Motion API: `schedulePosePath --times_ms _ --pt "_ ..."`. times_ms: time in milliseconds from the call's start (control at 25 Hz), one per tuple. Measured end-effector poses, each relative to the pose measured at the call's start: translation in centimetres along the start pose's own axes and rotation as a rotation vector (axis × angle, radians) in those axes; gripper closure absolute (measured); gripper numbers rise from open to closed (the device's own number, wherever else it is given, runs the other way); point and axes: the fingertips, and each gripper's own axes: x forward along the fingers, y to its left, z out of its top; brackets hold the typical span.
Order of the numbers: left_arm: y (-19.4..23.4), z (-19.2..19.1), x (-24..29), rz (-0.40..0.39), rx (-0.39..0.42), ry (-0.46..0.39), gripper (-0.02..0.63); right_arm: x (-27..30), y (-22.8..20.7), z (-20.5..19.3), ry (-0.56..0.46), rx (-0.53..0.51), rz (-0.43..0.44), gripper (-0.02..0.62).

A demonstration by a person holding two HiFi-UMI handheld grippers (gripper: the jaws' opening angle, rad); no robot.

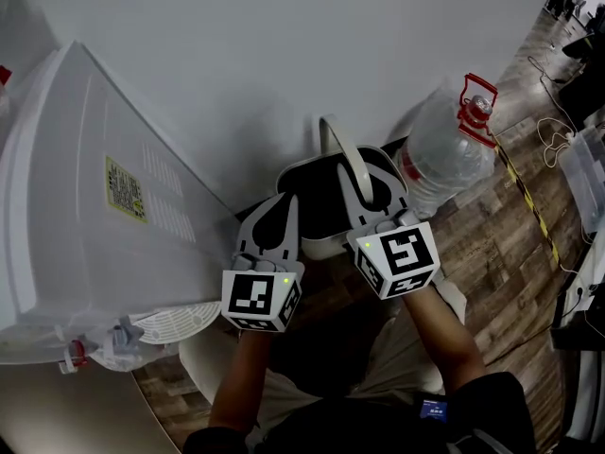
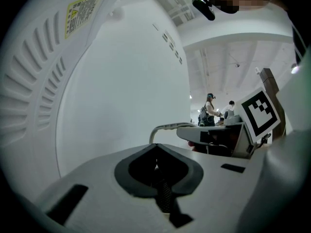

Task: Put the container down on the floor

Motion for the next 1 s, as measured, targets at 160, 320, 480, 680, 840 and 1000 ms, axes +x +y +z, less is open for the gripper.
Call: schedulePosePath --times_ms 160,320,480,680,840,1000 --pt "-0.2 -0.3 0.1 -0.007 0.001 0.0 0.589 0.1 -0.1 -0.6 0.007 -0.001 -0.002 0.566" --pt "-0.2 -0.6 0.3 -0.01 0.0 0.005 0.589 0.3 -0.2 -1.4 0.027 -0.002 -0.003 0.566" --pt "-0.1 -0.5 0.4 -0.01 -0.002 0.001 0.589 0.8 0.1 -2.3 0.048 -0.007 0.004 0.566" --pt "0.1 -0.6 0.2 -0.006 -0.006 -0.003 0.589 1.4 0.5 -3.8 0.084 -0.006 0.017 0.566" --pt "0.2 -0.8 0.0 -0.003 -0.011 0.001 0.589 1.8 1.0 -5.2 0.117 -0.002 0.029 0.566" --pt "0.3 -1.3 -0.2 0.004 -0.021 0.003 0.589 2.2 1.5 -6.9 0.155 -0.004 0.043 0.566"
